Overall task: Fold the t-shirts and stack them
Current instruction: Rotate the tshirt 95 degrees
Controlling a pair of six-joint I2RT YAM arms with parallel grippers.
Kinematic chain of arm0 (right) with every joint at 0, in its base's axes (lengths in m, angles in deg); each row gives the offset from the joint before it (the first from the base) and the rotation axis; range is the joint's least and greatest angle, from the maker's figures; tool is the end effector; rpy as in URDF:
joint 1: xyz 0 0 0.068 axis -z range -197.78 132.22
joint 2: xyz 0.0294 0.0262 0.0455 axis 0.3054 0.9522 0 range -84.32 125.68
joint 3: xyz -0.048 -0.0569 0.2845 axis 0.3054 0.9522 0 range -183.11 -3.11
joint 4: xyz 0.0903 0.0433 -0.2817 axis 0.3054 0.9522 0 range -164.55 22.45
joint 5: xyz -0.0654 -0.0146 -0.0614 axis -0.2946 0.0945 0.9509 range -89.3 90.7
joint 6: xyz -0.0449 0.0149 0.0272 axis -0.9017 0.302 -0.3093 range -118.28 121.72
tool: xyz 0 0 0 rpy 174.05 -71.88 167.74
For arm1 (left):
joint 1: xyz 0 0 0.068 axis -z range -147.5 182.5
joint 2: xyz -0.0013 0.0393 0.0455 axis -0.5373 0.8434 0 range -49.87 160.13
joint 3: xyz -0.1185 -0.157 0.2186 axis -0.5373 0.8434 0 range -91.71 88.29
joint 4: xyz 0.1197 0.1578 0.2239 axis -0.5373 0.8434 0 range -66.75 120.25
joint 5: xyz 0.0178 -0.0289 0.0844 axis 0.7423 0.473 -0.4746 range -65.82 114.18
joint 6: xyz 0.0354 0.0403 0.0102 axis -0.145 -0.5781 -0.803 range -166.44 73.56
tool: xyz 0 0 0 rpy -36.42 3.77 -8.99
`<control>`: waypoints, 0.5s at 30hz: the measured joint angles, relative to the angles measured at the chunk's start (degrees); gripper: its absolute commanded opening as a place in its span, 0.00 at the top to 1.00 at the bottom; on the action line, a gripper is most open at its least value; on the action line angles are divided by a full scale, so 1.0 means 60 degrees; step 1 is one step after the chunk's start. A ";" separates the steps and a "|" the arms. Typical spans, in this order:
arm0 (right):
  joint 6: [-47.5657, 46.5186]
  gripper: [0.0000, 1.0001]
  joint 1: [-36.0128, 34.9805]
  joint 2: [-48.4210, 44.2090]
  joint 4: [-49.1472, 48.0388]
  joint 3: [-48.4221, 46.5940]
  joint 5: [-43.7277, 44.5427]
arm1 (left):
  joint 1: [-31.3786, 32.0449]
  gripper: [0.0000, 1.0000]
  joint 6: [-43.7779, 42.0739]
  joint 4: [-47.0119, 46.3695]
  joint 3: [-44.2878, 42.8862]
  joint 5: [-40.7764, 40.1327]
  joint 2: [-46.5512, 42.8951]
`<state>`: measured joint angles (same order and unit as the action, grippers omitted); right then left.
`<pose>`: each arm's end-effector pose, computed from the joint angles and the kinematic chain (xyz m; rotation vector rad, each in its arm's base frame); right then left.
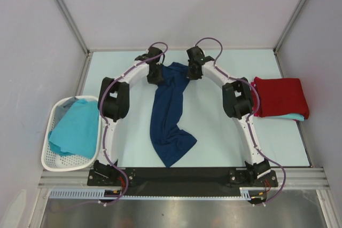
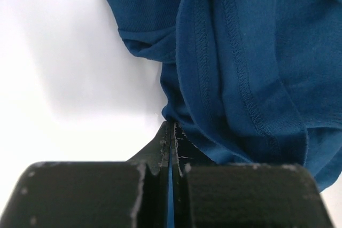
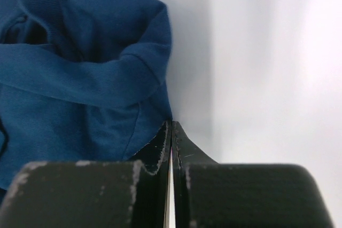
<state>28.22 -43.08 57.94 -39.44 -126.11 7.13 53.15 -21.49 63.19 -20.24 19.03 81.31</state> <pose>0.5432 0.2523 0.1616 0.0722 2.5250 0.2269 0.5111 -0.1892 0.1763 -0.1291 2.6601 -0.1411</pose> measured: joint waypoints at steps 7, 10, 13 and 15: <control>0.0084 1.00 0.0386 -0.0390 0.0055 0.0579 0.0433 | -0.0044 1.00 0.0004 0.0015 -0.0168 0.0066 0.0015; 0.0142 1.00 0.0630 -0.0455 0.0102 0.0674 0.0521 | -0.0091 1.00 0.0004 0.0018 -0.0291 0.0157 0.0058; 0.0149 1.00 0.0867 -0.0463 0.0124 0.0678 0.0539 | -0.0168 1.00 0.0004 0.0033 -0.0630 0.0248 0.0237; 0.0153 1.00 0.1009 -0.0463 0.0131 0.0678 0.0525 | -0.0237 1.00 0.0004 0.0033 -0.0874 0.0321 0.0372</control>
<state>29.14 -37.03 55.16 -38.65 -122.04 10.28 51.72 -21.47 63.39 -25.49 20.96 83.54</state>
